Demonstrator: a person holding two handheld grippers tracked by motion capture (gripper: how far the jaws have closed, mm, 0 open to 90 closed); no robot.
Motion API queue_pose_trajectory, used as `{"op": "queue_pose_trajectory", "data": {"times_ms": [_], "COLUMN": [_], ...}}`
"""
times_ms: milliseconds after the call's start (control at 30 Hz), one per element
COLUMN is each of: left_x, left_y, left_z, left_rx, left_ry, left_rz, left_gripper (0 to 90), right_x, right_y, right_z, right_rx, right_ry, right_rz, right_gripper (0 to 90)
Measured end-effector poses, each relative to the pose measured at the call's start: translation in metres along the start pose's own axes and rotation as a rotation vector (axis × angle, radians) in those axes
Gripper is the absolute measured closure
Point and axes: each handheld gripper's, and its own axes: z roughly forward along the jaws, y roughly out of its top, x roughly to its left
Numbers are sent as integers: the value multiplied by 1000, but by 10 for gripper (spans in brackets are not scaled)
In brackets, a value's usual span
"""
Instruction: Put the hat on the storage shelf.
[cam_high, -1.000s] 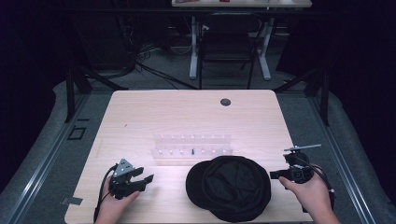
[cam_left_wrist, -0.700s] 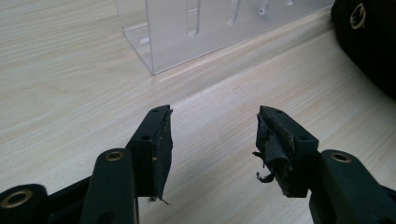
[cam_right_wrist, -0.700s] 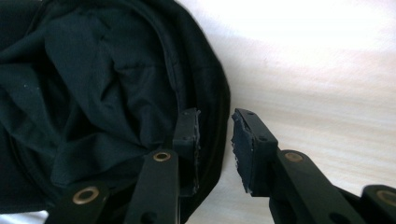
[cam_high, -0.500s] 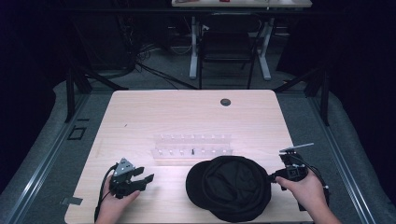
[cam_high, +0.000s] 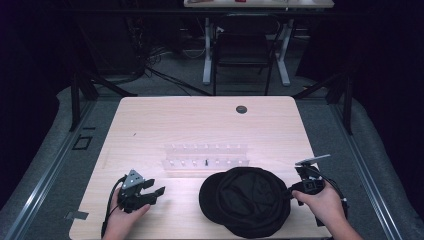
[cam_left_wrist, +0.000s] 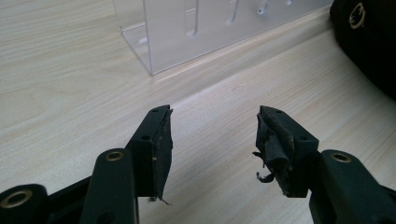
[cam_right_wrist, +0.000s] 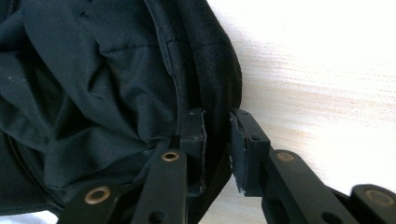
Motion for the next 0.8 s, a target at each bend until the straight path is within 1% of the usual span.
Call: {"op": "queue_pose_trajectory", "data": {"times_ms": [33,67,100,133,167,200,233,267,300,333,367,400,433,500,533,600,667,700,733,800], "left_x": [0,0,-1,-1,-1,-1,0,0,0,0,0,0,0,0,0,0,0,0,0,0], "left_y": [0,0,0,0,0,0,0,0,0,0,0,0,0,0,0,0,0,0,0,0], "left_z": [0,0,0,0,1,1,1,1,1,1,1,0,1,1,1,1,1,1,1,1], "left_rx": [0,-3,-4,-4,-4,-3,-2,-1,-1,-1,-2,3,0,-3,-2,-2,-1,-1,-1,-1], "left_ry": [-4,-3,-3,-4,-4,-4,-5,-4,-4,-4,-4,-6,-5,-5,-5,-5,-6,-5,-5,-5], "left_rz": [3,2,1,3,2,4,5,5,5,3,2,4,5,4,3,3,4,5,5,5], "left_gripper": [457,457,457,457,457,457,457,457,457,457,457,457,457,457,457,457,457,457,457,457], "right_x": [-1,-3,-3,-3,-4,-5,-5,-6,-7,-7,-9,-7,-9,-10,-11,-10,-9,-10,-10,-9], "right_y": [1,3,4,4,7,8,9,10,13,14,17,16,19,20,22,21,21,21,21,21], "right_z": [1,0,2,2,2,3,4,5,4,6,5,9,10,10,10,13,13,12,12,12], "right_rx": [3,36,21,21,48,52,49,38,68,61,95,64,104,115,156,137,138,152,152,147], "right_ry": [5,-1,16,16,19,23,16,27,33,40,39,44,51,50,40,57,58,58,58,69], "right_rz": [3,-19,13,13,-9,-7,-3,3,-8,3,-21,12,-9,-15,-49,-22,-17,-29,-29,-15], "right_gripper": [765,768,778,778,779,778,776,773,773,773,772,773,780,785,800,826,853,861,861,870]}}
